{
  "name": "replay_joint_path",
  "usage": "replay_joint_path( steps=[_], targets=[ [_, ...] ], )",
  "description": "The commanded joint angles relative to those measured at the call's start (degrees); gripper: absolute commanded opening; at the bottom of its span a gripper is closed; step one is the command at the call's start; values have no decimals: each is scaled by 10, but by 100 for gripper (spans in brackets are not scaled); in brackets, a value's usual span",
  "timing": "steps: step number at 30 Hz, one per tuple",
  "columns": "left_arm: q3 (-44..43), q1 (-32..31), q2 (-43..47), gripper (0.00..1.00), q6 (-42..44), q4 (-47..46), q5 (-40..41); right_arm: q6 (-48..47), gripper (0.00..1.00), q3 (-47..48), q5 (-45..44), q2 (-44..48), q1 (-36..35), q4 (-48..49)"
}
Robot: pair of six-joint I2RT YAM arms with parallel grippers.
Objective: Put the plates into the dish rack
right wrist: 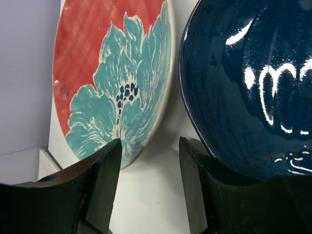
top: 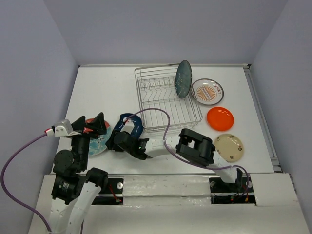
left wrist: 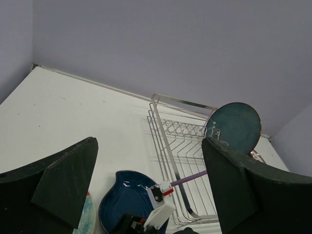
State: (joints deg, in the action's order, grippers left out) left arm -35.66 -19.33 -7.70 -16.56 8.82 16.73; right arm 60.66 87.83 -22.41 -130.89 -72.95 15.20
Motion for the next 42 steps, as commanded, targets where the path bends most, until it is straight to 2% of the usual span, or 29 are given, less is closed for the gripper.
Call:
replay_joint_path(
  steps=[1, 8, 15, 18, 19, 22, 26, 35, 39, 42],
  targets=[
    [-5, -13, 10, 99, 3, -37, 3, -10, 55, 49, -19, -25, -2, -1],
    [-3, -18, 9, 99, 1, -37, 1, -31, 54, 94, -8, -78, 4, -9],
    [-3, -20, 6, 99, 1, -40, -1, -18, 50, 74, -7, -96, 21, 35],
    [-2, -20, 5, 99, 2, -40, 1, -17, 40, 53, 2, -105, 26, 74],
    [-2, -20, 4, 99, 2, -40, -1, -20, 31, 52, 3, -105, 26, 75],
    [-2, -21, -1, 99, 2, -41, -6, -41, 17, 46, -3, -90, 26, 76],
    [-2, -20, -3, 99, 3, -42, -5, -76, 7, 24, -16, -58, 26, 92],
    [-3, -18, -6, 99, 5, -39, 5, -167, 7, -15, -30, 38, 26, 138],
    [-4, -11, -9, 99, 6, -38, 8, -204, 7, -7, -10, 97, 32, 152],
    [-5, -7, -12, 99, 6, -36, 9, -192, 7, 0, 29, 116, 47, 153]
  ],
)
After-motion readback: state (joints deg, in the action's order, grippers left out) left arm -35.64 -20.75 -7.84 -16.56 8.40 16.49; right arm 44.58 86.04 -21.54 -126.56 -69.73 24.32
